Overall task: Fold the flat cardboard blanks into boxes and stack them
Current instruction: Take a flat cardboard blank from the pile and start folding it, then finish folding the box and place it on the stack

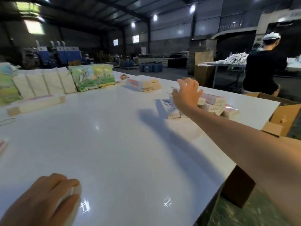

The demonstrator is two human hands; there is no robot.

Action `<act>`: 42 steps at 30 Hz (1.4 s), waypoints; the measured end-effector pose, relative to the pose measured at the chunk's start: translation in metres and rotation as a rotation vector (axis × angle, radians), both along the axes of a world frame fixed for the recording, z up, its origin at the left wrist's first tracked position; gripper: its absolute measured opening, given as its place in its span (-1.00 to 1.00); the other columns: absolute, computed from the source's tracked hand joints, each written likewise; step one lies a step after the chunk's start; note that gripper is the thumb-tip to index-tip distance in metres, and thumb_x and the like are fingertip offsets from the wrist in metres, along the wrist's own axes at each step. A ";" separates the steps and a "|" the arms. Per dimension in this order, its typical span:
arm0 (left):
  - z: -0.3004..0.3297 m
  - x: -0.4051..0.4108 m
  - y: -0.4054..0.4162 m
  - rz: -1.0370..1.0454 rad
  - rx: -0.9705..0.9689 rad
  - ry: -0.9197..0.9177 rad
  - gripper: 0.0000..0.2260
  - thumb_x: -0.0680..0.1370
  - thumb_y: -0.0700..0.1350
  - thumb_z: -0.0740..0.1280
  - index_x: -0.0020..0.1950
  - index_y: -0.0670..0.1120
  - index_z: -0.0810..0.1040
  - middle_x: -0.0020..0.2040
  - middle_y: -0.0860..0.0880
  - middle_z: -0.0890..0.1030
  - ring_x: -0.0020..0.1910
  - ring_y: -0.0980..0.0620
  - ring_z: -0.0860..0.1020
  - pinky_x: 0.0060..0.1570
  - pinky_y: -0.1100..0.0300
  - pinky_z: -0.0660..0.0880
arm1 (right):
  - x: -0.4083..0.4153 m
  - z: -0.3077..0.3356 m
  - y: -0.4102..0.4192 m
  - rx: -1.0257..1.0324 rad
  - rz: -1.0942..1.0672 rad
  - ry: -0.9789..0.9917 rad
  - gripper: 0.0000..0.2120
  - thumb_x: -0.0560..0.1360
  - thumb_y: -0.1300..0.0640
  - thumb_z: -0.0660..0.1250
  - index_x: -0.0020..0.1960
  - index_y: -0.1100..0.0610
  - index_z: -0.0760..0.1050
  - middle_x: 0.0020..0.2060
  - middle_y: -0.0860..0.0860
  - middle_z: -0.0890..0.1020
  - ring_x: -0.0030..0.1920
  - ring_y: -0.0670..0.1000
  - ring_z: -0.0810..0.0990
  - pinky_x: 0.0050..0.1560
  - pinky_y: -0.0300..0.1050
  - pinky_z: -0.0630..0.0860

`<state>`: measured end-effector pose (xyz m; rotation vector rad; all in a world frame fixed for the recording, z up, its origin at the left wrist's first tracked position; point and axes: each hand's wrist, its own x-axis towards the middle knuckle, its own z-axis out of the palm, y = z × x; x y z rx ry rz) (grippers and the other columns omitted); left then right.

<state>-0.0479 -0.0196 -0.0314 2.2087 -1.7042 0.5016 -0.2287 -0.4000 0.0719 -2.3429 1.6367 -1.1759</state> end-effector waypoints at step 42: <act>0.074 0.169 0.068 1.028 0.353 -0.221 -0.90 0.56 -0.17 0.20 -0.06 -0.01 0.49 -0.37 0.02 0.33 -0.35 0.03 0.35 -0.35 0.15 0.25 | 0.092 -0.086 0.225 -0.101 1.176 0.261 -0.87 0.46 0.27 0.37 -0.14 0.07 0.65 -0.20 -0.07 0.58 -0.12 0.00 0.52 -0.17 -0.18 0.39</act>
